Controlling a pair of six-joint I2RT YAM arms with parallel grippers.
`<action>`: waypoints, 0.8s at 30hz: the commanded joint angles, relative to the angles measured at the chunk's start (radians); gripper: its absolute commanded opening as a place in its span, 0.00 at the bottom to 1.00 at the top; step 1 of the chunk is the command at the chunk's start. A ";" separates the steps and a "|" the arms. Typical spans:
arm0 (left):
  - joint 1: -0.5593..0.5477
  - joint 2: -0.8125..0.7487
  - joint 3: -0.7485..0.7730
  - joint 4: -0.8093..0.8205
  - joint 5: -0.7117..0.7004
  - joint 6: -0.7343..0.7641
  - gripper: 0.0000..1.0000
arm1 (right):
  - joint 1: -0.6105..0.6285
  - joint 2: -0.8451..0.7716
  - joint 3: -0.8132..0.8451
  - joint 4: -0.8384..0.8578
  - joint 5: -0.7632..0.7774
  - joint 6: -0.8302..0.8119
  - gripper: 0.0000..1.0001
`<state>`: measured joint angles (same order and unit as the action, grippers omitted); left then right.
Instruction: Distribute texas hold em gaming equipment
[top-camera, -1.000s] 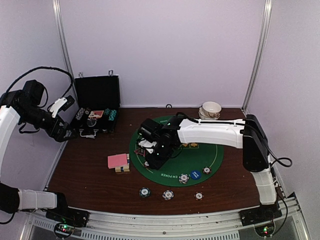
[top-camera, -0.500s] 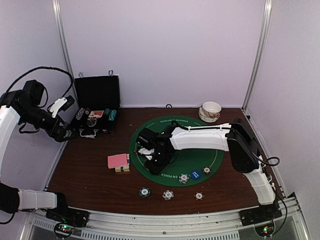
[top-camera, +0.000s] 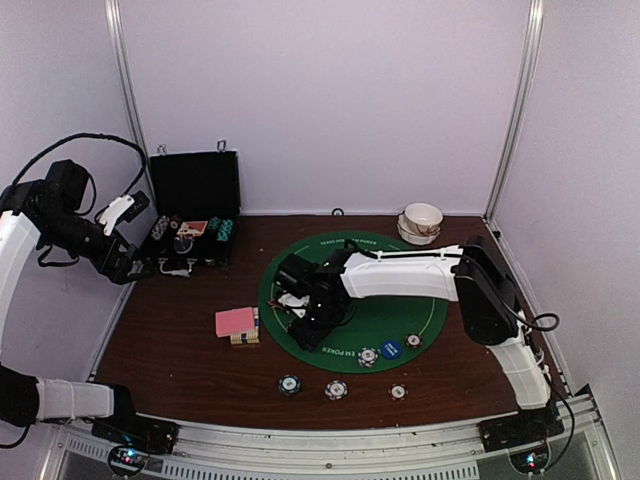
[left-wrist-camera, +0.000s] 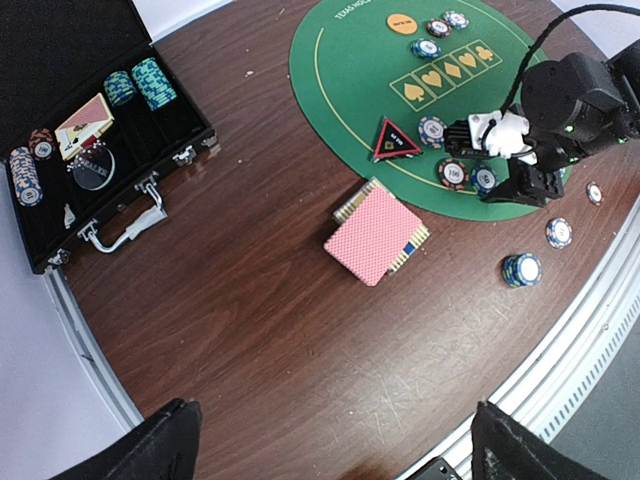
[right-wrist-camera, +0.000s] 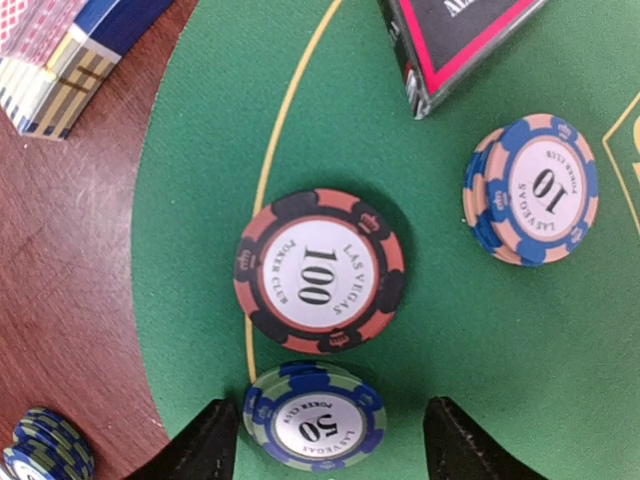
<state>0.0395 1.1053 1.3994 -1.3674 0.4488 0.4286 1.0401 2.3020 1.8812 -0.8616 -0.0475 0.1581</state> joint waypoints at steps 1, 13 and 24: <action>0.007 -0.001 0.013 -0.015 0.013 0.012 0.98 | 0.014 -0.095 0.001 -0.010 0.032 -0.011 0.69; 0.007 -0.005 0.012 -0.028 0.024 0.020 0.98 | 0.194 -0.159 -0.062 -0.020 -0.081 -0.028 0.84; 0.007 -0.006 0.023 -0.046 0.026 0.022 0.98 | 0.218 -0.058 -0.027 -0.035 -0.095 -0.050 0.84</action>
<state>0.0395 1.1053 1.3994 -1.4036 0.4541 0.4366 1.2644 2.2208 1.8355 -0.8783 -0.1413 0.1253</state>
